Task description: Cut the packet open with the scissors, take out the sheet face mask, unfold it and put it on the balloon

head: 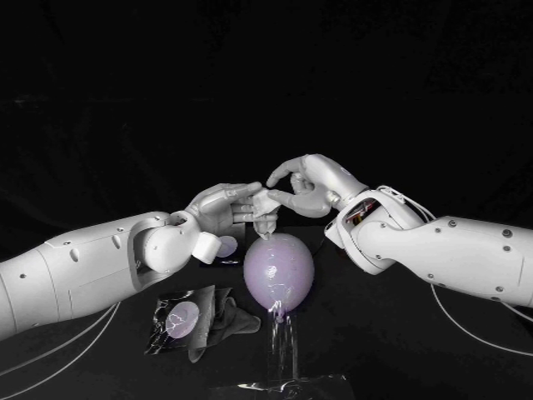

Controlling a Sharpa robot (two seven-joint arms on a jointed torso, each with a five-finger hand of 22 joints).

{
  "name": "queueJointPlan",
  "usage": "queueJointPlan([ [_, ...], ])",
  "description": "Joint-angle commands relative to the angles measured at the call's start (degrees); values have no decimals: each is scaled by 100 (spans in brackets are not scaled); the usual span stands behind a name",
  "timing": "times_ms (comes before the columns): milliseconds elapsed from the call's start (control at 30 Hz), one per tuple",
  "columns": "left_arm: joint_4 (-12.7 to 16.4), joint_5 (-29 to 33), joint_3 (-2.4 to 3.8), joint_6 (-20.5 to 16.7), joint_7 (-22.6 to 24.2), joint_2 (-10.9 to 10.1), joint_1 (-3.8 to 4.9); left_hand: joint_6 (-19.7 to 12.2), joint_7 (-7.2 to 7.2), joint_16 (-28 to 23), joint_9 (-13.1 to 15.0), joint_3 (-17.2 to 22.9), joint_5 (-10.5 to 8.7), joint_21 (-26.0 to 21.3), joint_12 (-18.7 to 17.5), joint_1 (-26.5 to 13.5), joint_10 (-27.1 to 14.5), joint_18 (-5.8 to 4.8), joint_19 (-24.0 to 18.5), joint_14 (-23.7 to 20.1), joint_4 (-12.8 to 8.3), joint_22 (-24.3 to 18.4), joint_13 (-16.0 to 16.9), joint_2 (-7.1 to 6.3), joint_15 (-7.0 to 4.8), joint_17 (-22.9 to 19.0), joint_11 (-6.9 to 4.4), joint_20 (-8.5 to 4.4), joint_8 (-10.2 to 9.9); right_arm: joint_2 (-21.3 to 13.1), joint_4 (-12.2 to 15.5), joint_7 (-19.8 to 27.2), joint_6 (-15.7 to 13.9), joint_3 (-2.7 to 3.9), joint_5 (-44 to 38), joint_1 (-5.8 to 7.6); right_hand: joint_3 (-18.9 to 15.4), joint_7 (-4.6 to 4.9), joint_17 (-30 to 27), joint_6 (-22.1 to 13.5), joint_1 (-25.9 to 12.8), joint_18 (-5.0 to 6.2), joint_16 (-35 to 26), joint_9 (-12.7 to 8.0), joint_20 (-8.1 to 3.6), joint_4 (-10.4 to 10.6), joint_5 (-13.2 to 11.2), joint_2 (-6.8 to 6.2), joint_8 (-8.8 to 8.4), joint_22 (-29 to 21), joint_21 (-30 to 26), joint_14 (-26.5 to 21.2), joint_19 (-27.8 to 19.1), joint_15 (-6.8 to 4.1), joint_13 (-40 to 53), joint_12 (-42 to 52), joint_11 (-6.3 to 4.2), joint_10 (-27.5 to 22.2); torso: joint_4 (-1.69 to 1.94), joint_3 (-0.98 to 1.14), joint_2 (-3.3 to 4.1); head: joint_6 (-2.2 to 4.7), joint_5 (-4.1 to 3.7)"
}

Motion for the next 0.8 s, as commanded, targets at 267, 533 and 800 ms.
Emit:
queueJointPlan([
  [267, 16, 36, 9, -130, 144, 11, 7, 111, -132, 113, 78, 10, -5, 42, 50, 366, 261, 99, 166, 227, -84, 8, 2, 292, -79, 60, -104, -40, 112, 18, 4, -32, 188, -1, -109, -23, -58, -4, 1448, 66, 0, 35, 19, -9, 54, 8, 32, -47, -15, 1234, -1, 578, 108, 18, 79, -5, -13, -21, 3, 0, 0, -11, 7],
  [533, 43, 27, 9, -178, 208, 6, 7, 132, -176, 106, 115, -7, -5, 49, 34, 458, 325, 96, 198, 229, -109, 6, -2, 295, -85, 66, -118, -57, 159, 48, -49, -52, 191, -1, -134, -30, -64, -5, 1448, 69, -1, 35, 19, -10, 55, 11, 32, -52, -15, 1234, 0, 578, 108, 17, 77, -7, -14, -23, 3, -1, 3, -19, 8],
  [800, 65, -36, 9, -149, 191, 3, 7, 162, -234, 108, 156, -3, -4, 52, 20, 553, 387, 97, 223, 249, -149, 4, -5, 282, -93, 74, -128, -71, 208, 100, -97, -114, 106, -1, -209, -36, -68, -6, 1445, 71, 0, 35, 18, -11, 55, 11, 32, -56, -16, 1234, -2, 577, 107, 17, 72, -14, -15, -27, 2, 0, 1, -23, 12],
])
